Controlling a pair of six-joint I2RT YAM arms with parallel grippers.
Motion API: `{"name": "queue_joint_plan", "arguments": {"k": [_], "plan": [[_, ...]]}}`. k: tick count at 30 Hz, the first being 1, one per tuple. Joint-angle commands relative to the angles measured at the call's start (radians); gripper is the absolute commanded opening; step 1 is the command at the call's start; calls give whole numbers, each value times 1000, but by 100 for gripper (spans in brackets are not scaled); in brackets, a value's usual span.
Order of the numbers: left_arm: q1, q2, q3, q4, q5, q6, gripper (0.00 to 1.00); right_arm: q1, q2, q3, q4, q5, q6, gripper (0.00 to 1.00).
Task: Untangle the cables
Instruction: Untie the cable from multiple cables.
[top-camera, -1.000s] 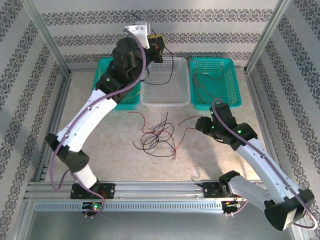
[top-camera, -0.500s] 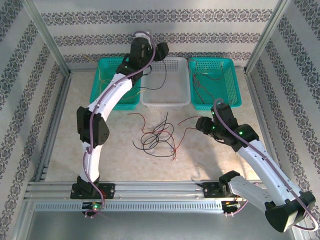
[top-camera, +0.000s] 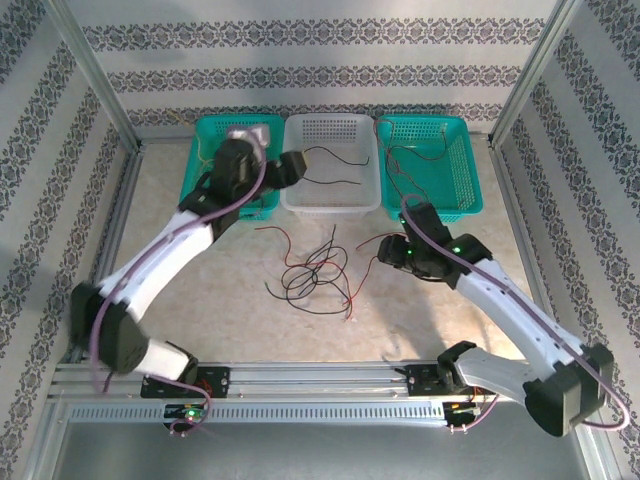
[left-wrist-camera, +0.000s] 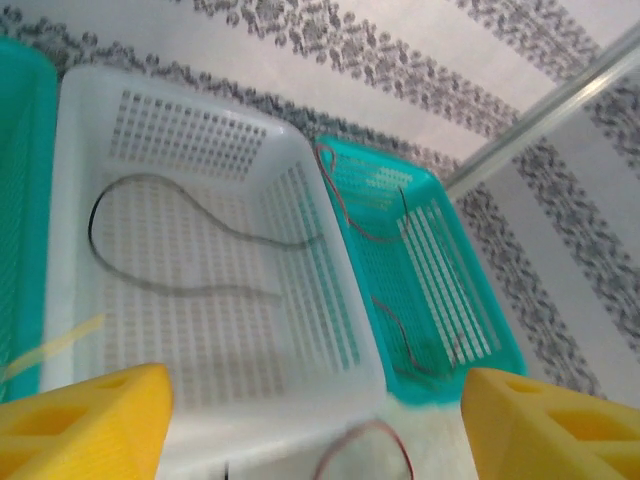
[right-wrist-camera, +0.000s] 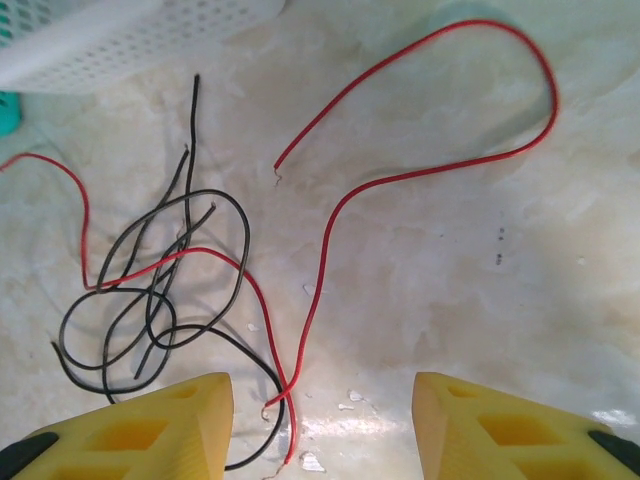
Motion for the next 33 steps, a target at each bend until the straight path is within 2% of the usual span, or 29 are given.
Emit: {"name": "queue_joint_plan", "arguments": {"k": [1,4,7,9,11,16,21,24,29,31,33], "plan": [[-11,-185,-210,-111,52,-27,84,38,102,43,74,-25,37,52],[-10,-330,-393,-105,84,-85,86,73,231,121,62,-15,39,51],[-21,-348,-493,-62,130,-138,80,86,293,164,43,28,61,49],[-31,-293,-505,-50,142,-113,75,79,298,126,60,41,123,51],[-43,-218,-492,-25,161,-63,74,56,304,85,91,-6,173,51],[-106,47,-357,6,168,37,71,7,355,130,-44,-40,120,51],[-151,261,-186,-88,110,156,67,-3,245,31,-29,-51,134,51],[-151,289,-171,-73,110,166,68,-1,173,-34,1,-82,162,51],[-165,348,-126,-111,178,231,69,6,64,-95,-10,-73,185,52],[-179,364,-113,-144,151,271,69,1,24,-101,-23,-68,191,52],[-179,383,-107,-163,125,284,64,-2,-12,-101,-38,-65,197,53]]}}
